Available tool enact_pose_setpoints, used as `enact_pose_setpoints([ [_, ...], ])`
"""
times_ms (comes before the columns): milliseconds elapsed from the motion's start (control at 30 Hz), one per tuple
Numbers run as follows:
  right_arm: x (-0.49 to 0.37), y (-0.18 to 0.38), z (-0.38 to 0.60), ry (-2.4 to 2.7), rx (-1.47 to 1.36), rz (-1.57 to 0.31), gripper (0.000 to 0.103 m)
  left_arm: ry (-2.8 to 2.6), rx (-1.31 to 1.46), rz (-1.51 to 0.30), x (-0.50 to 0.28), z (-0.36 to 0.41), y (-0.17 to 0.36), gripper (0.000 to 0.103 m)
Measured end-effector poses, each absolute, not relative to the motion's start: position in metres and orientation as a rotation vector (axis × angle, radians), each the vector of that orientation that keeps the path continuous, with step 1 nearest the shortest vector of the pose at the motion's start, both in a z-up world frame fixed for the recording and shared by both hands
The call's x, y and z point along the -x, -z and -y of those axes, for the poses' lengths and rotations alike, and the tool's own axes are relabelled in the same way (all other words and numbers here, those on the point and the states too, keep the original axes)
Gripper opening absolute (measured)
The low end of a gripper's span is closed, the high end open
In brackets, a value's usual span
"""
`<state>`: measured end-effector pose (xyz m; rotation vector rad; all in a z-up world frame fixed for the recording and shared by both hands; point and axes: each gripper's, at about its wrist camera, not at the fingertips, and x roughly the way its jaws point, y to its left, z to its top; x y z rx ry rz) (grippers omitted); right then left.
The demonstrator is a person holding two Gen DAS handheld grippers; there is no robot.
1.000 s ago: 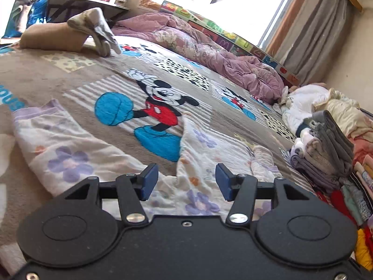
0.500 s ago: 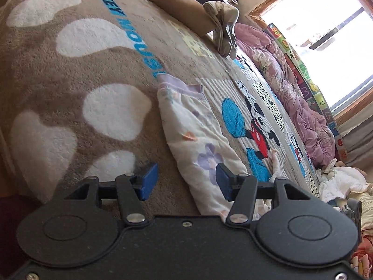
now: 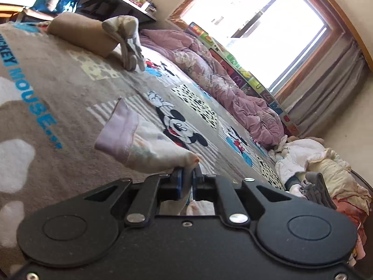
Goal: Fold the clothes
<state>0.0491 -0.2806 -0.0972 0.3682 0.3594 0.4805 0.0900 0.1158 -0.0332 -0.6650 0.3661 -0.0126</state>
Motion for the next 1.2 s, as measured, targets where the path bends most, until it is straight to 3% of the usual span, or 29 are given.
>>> enact_pose_setpoints([
  [367, -0.079, 0.124, 0.338, -0.522, -0.897, -0.351, 0.044, 0.304, 0.287, -0.374, -0.114, 0.057, -0.004, 0.005],
  [467, -0.082, 0.135, 0.352, -0.524, -1.03, -0.335, 0.055, 0.364, 0.128, -0.389, -0.116, 0.103, 0.007, 0.005],
  [600, -0.087, 0.147, 0.37, -0.521, -1.195, -0.311, 0.056, 0.433, -0.101, -0.433, -0.109, 0.15, 0.038, 0.005],
  [800, -0.095, 0.154, 0.373, -0.453, -1.188, -0.371, 0.07, 0.489, -0.314, -0.493, -0.105, 0.175, 0.089, 0.005],
  [867, -0.101, 0.157, 0.368, -0.426, -1.165, -0.422, 0.07, 0.498, -0.33, -0.508, -0.102, 0.174, 0.092, 0.011],
  [933, -0.106, 0.159, 0.363, -0.406, -1.141, -0.464, 0.07, 0.509, -0.303, -0.492, -0.091, 0.157, 0.078, 0.034],
  [1000, -0.109, 0.16, 0.359, -0.402, -1.116, -0.491, 0.068, 0.467, -0.216, -0.456, -0.081, 0.126, 0.057, 0.044],
  [1200, -0.12, 0.163, 0.351, -0.387, -1.086, -0.531, 0.069, 0.224, 0.097, -0.497, -0.062, 0.0, 0.036, 0.052],
])
